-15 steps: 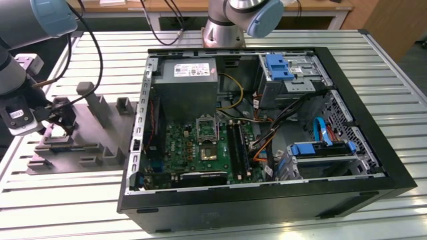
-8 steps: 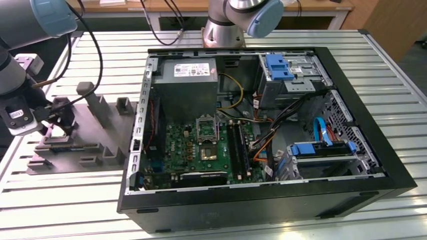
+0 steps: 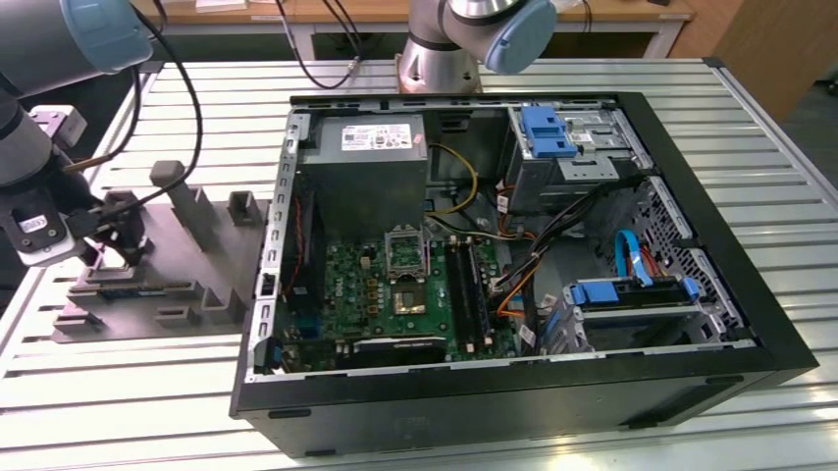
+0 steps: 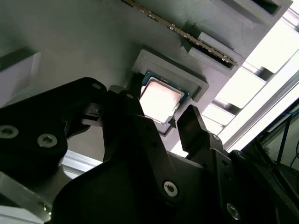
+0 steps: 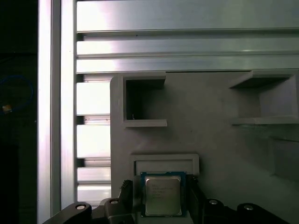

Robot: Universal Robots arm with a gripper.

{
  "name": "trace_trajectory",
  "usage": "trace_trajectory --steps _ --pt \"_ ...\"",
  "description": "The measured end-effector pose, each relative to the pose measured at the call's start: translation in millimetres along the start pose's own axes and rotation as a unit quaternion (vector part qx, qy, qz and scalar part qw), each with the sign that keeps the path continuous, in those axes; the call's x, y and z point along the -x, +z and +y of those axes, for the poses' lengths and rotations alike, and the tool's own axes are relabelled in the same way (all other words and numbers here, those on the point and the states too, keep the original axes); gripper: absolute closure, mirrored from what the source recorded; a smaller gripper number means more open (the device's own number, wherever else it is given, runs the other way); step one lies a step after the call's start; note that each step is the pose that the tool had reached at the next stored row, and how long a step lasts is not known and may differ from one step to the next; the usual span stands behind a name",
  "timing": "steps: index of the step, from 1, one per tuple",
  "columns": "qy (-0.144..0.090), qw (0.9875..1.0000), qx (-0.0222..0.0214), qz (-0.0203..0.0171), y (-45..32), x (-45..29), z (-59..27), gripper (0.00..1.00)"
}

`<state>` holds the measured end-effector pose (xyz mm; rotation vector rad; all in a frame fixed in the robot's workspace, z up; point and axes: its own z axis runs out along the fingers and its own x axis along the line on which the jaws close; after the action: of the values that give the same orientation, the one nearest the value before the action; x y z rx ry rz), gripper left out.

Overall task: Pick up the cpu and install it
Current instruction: 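Pick up the cpu and move it towards the insertion slot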

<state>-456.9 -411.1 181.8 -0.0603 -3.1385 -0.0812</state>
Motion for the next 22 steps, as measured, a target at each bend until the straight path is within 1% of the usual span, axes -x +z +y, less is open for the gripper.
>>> trace_trajectory --steps 3,13,22 --pt "0.0 1.0 0.0 0.0 0.0 2.5 0.1 0.42" --pt "0.0 1.0 0.0 -0.0004 2.2 2.7 0.0 0.42" --pt "0.0 1.0 0.0 -0.0004 2.1 3.5 0.0 0.42"
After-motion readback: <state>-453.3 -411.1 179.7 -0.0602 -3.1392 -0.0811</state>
